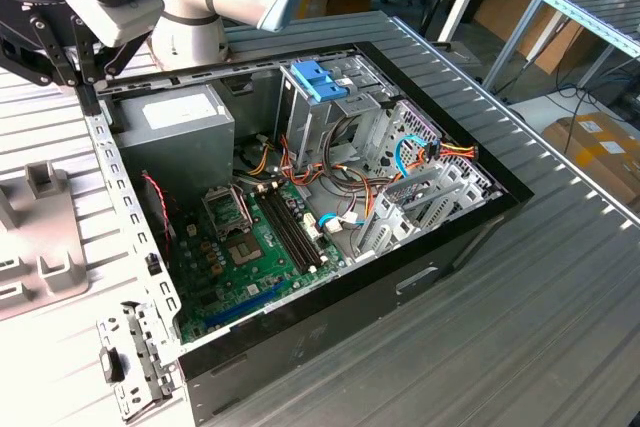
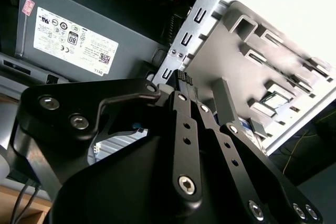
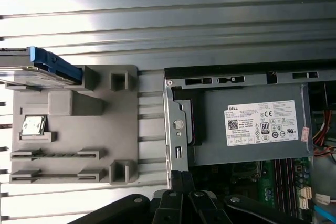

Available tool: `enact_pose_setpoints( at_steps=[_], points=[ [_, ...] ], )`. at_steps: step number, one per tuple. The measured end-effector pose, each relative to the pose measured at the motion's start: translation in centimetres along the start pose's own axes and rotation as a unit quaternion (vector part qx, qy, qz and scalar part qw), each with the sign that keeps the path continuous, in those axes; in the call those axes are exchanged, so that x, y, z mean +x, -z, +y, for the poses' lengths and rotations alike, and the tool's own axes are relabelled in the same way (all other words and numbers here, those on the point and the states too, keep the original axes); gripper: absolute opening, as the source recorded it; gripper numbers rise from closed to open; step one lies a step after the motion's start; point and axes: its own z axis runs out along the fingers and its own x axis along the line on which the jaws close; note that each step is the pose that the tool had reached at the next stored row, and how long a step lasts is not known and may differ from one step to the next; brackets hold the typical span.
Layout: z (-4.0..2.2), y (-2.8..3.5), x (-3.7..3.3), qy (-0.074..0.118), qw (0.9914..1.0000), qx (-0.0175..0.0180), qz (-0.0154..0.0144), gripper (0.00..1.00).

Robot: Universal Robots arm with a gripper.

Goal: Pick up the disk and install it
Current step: 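Reach for the disk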

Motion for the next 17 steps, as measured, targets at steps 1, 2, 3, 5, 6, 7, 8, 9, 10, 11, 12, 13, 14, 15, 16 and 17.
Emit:
enact_pose_setpoints(
  at_steps=[1,2,3,5,6,7,8,9,10,11,12,13,14,15,16,17],
  points=[
    [0.00,0.00,0.04,0.000,1.00000,0.0000,0.0000,0.11],
    [0.00,0.00,0.09,0.000,1.00000,0.0000,0.0000,0.11],
    [-0.01,0.01,0.19,0.000,1.00000,0.0000,0.0000,0.11],
    [-0.02,0.01,0.36,0.000,1.00000,0.0000,0.0000,0.11],
    [-0.03,0.01,0.43,0.000,1.00000,0.0000,0.0000,0.11],
    [-0.03,0.01,0.47,0.000,1.00000,0.0000,0.0000,0.11],
    [-0.04,0.01,0.51,0.000,1.00000,0.0000,0.0000,0.11],
    [-0.04,0.01,0.58,0.000,1.00000,0.0000,0.0000,0.11],
    [-0.05,0.01,0.61,0.000,1.00000,0.0000,0.0000,0.11],
    [-0.05,0.01,0.65,0.000,1.00000,0.0000,0.0000,0.11],
    [-0.05,0.01,0.69,0.000,1.00000,0.0000,0.0000,0.11],
    [-0.05,0.01,0.72,0.000,1.00000,0.0000,0.0000,0.11],
    [-0.06,0.02,0.78,0.000,1.00000,0.0000,0.0000,0.11],
    [-0.06,0.02,0.81,0.000,1.00000,0.0000,0.0000,0.11],
    [-0.06,0.01,0.83,0.000,1.00000,0.0000,0.0000,0.11],
    [-0.07,0.02,0.89,0.000,1.00000,0.0000,0.0000,0.11]
  ],
)
